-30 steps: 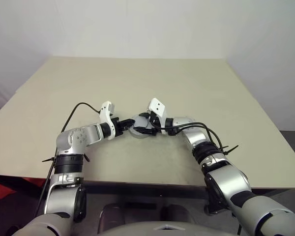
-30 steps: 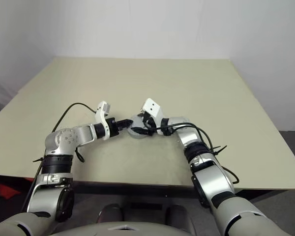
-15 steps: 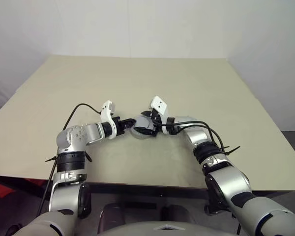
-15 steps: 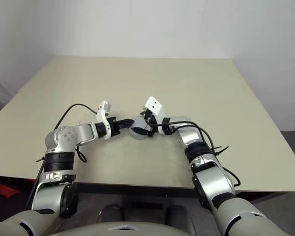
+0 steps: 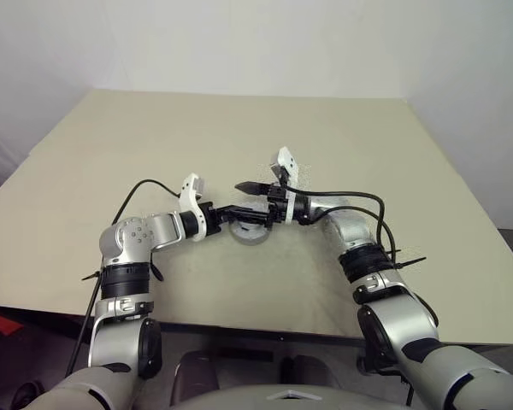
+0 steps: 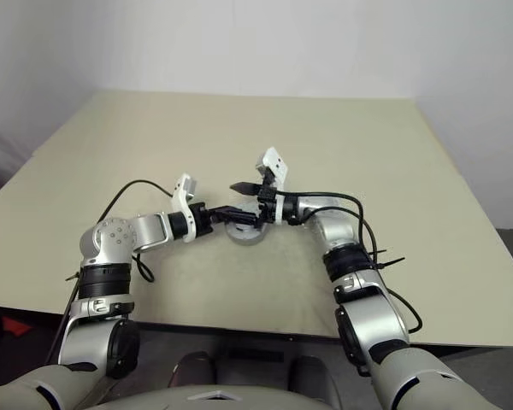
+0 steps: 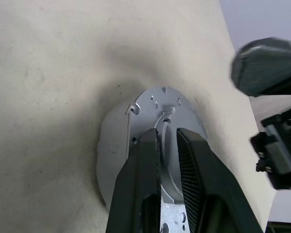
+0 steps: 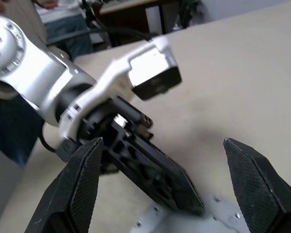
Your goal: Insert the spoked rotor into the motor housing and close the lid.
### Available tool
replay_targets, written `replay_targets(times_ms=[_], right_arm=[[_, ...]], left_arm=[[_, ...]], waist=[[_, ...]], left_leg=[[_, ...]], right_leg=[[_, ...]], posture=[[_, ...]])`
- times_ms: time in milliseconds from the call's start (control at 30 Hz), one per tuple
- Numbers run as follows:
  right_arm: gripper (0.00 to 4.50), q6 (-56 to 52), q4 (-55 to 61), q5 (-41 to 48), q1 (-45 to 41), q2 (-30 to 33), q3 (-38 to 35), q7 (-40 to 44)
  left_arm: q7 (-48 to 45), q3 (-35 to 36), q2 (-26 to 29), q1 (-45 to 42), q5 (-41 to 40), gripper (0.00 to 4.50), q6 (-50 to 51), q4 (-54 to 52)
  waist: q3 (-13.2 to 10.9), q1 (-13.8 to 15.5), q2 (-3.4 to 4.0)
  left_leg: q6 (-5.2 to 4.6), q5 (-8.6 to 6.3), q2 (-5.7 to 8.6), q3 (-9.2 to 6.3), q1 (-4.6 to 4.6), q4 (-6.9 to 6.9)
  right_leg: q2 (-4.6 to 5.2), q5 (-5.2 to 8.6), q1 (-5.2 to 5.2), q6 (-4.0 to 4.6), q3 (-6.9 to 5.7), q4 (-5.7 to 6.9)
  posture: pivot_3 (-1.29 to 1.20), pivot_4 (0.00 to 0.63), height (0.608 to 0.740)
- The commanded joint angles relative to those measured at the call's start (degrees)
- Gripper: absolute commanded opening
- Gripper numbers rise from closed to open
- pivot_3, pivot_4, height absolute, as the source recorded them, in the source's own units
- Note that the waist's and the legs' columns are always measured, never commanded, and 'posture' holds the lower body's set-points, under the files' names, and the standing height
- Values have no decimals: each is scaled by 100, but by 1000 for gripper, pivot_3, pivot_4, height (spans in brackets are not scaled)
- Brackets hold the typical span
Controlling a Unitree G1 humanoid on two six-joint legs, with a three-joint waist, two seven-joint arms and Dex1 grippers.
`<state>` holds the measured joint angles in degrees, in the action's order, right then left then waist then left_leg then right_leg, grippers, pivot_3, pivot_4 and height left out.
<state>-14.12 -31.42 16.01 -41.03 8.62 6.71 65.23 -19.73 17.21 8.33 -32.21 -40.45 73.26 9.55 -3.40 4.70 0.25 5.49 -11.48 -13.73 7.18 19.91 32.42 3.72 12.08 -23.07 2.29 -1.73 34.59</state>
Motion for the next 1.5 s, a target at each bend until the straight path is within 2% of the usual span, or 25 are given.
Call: replay_targets(times_ms=[33, 167, 267, 400, 500, 667, 1100, 1500], right_arm=[[4455, -175, 119, 194, -131, -21, -288, -305], [4455, -698, -126, 106, -401, -49, -490, -1079], [4455, -1803, -211, 305, -660, 91, -749, -1529], [4455, -3467, 12, 463, -822, 689, -573, -1190], [4455, -4104, -52, 493, -928, 1103, -450, -900], [4455, -4778, -308, 557, -1009, 1390, -357, -605], [4455, -5019, -1383, 395, -646, 1038, -320, -765], [4455, -5533, -1098, 682, -486, 337, -640, -1095]], left_arm=[[-36, -227, -64, 48, -49, 629, 255, 14], [-52, -232, -50, 36, -42, 629, 257, 28], [-56, -235, -47, 27, -40, 629, 253, 20], [-60, -240, -37, 41, -25, 629, 238, -2], [-74, -221, -19, 53, -17, 629, 219, -3], [-73, -211, -23, 83, -18, 629, 217, -37], [-35, -168, 36, 148, -6, 629, 229, -145], [37, -168, 90, 194, 11, 629, 183, -187]], waist=[[0, 11, 0], [0, 40, 0], [0, 79, 1], [-1, 110, 1], [-1, 112, 0], [0, 108, 1], [13, 111, 1], [56, 56, 4]], left_leg=[[1, 0, 1, 0, 0, 0], [6, 4, 3, 1, -2, 2], [14, 8, 4, 1, -4, 2], [14, 8, 11, 0, -2, 5], [13, 7, 25, 0, 3, 7], [13, 8, 21, 1, -2, 10], [12, 7, 24, 1, -17, 31], [13, 7, 15, 2, -61, 22]], right_leg=[[1, 1, 0, -1, 0, 0], [4, 1, 0, -2, 1, 3], [4, 1, 0, -2, 1, 6], [13, 1, 5, -3, 0, 5], [28, 3, 6, -10, 0, 5], [29, 3, 5, -11, -6, 14], [46, 3, 28, -11, -16, 26], [37, 4, 61, -12, -16, 26]], posture=[[0, 0, 740], [0, 0, 740], [0, 0, 740], [0, 0, 740], [0, 0, 740], [0, 0, 740], [0, 0, 740], [0, 0, 740]])
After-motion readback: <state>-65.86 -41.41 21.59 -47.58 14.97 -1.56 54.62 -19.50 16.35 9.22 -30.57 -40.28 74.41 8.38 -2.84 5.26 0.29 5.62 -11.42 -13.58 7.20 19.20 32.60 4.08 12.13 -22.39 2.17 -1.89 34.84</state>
